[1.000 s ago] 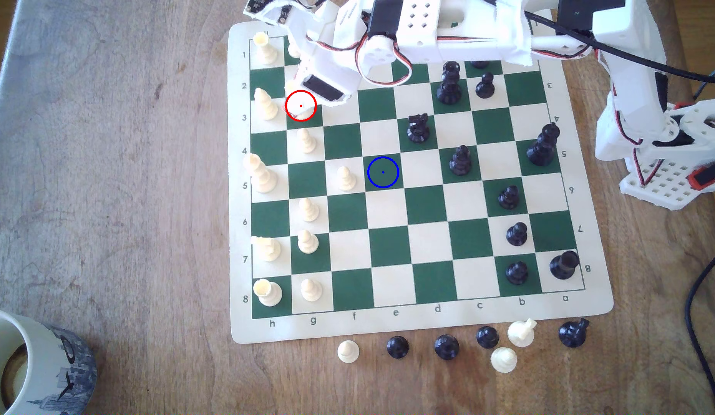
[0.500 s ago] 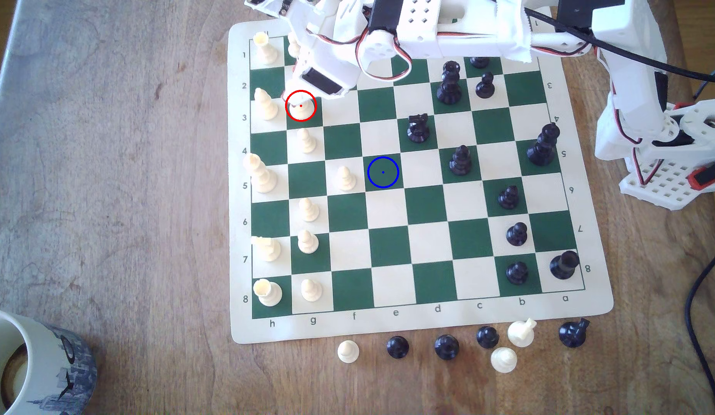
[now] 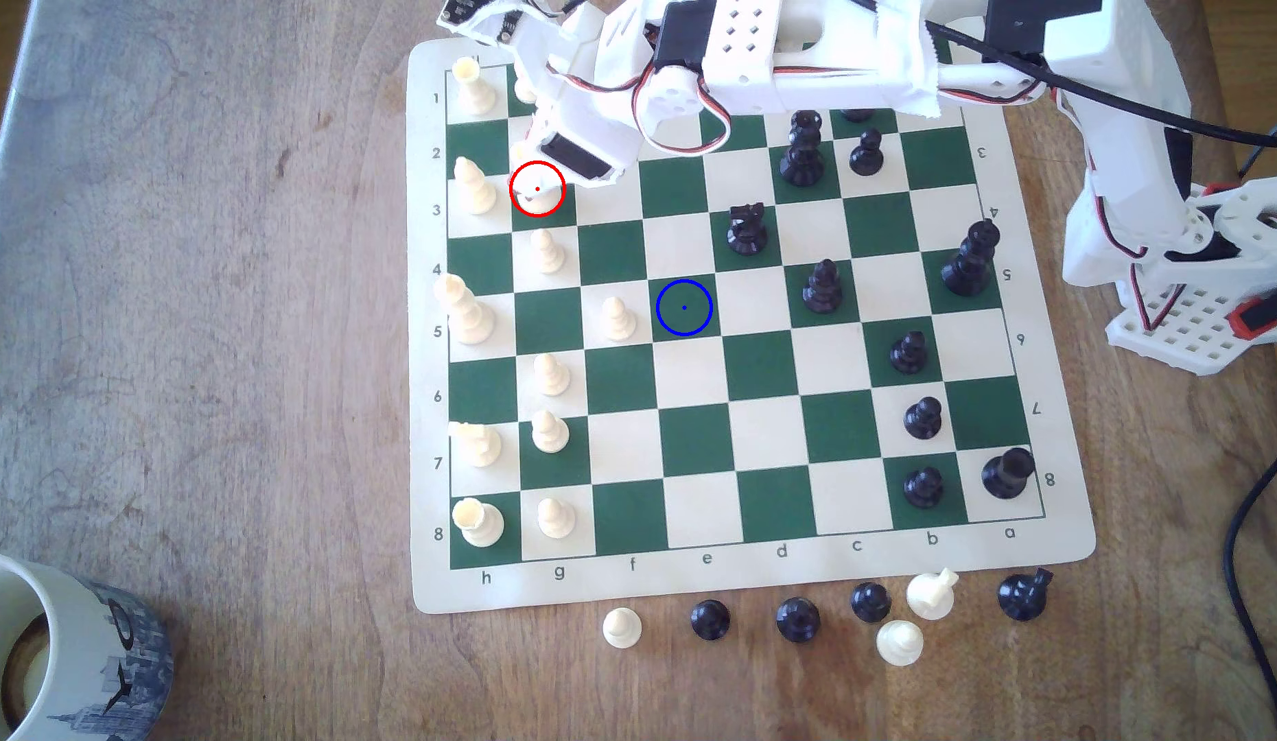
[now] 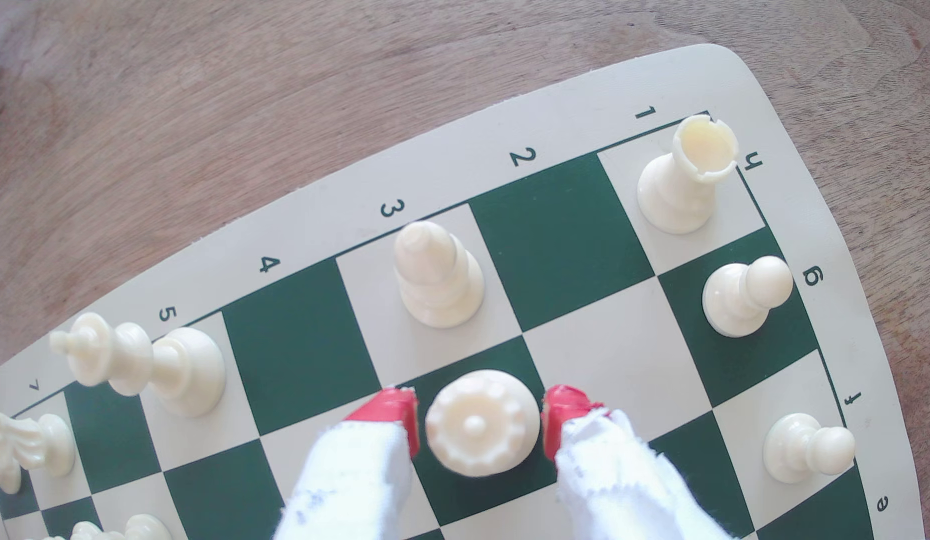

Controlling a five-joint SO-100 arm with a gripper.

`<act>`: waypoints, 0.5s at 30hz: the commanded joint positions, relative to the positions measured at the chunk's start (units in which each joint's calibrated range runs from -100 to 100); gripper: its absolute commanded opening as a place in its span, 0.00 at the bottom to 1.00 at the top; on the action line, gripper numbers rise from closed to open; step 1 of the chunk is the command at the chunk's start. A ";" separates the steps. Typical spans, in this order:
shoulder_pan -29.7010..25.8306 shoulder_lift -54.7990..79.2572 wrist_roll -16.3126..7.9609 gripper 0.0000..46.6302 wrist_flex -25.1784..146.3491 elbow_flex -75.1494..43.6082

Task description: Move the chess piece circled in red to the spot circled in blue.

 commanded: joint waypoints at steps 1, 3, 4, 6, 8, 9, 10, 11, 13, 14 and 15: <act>-0.45 -2.37 -0.15 0.27 -1.68 -5.42; -0.45 -2.37 -0.15 0.26 -1.76 -5.42; -0.53 -2.37 -0.15 0.26 -1.84 -5.42; -0.53 -2.28 -0.05 0.23 -1.84 -5.42; -0.69 -2.28 0.05 0.11 -1.68 -5.33; -0.69 -2.28 0.00 0.05 -1.68 -5.24; -0.77 -2.37 -0.10 0.00 -1.59 -5.24; -0.77 -2.45 -0.24 0.00 -1.59 -5.24; -0.92 -3.13 -0.29 0.00 -1.27 -5.24; -1.00 -3.47 -0.29 0.00 -1.27 -5.42; -1.00 -3.72 -0.29 0.00 -1.27 -5.69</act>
